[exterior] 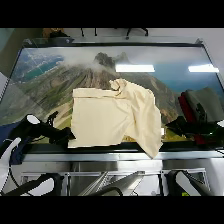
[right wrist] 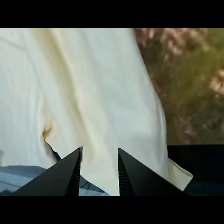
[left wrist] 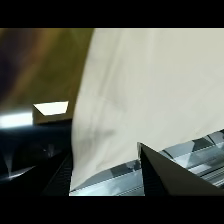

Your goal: Fold the shirts.

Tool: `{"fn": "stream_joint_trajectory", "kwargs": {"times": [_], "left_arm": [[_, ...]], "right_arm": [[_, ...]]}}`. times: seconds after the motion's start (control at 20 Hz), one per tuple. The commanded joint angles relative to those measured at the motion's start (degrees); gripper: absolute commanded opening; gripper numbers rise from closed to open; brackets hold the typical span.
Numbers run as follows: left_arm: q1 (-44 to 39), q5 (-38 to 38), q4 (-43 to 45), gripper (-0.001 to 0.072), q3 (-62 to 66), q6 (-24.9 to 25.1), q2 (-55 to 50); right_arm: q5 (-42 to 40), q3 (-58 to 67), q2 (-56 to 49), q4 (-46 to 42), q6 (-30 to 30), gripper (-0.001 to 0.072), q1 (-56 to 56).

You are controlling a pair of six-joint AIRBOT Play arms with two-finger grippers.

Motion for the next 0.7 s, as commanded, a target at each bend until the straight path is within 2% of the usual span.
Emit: {"fn": "stream_joint_trajectory", "kwargs": {"times": [0.0, 0.05, 0.1, 0.2, 0.3, 0.4, 0.65], "left_arm": [[-4.66, 2.47, -1.40, 0.0376, 4.66, 0.59, -3.76], [-5.90, 2.25, -0.57, 0.0056, 5.84, 1.75, -3.96], [-6.82, 1.99, 1.14, 0.0013, 7.23, 2.58, -3.89], [-6.73, 0.35, 5.64, 0.0012, 10.08, 1.29, -3.89], [-4.85, -0.96, 7.50, 0.0012, 11.80, 0.81, -3.89], [-3.08, -1.05, 7.34, 0.0012, 12.24, 0.94, -3.89], [-1.38, -0.61, 7.54, 0.0013, 12.17, 2.05, -3.89]], "right_arm": [[1.66, -0.02, -1.97, -0.04, 0.48, 0.0302, -0.02], [2.12, -0.02, -2.99, -0.07, 0.46, 0.0303, -0.02], [2.29, -0.02, -3.85, -0.24, 0.46, 0.0304, -0.02], [2.27, -0.02, -5.11, -3.21, 1.20, 0.0308, -0.02], [1.81, -0.28, -5.81, -9.62, 5.09, 0.0419, 0.00], [-0.17, -1.79, -6.54, -10.38, 5.51, 0.0415, 0.09], [-2.10, -4.52, -13.27, -4.92, -0.85, 0.0413, 2.29]]}}
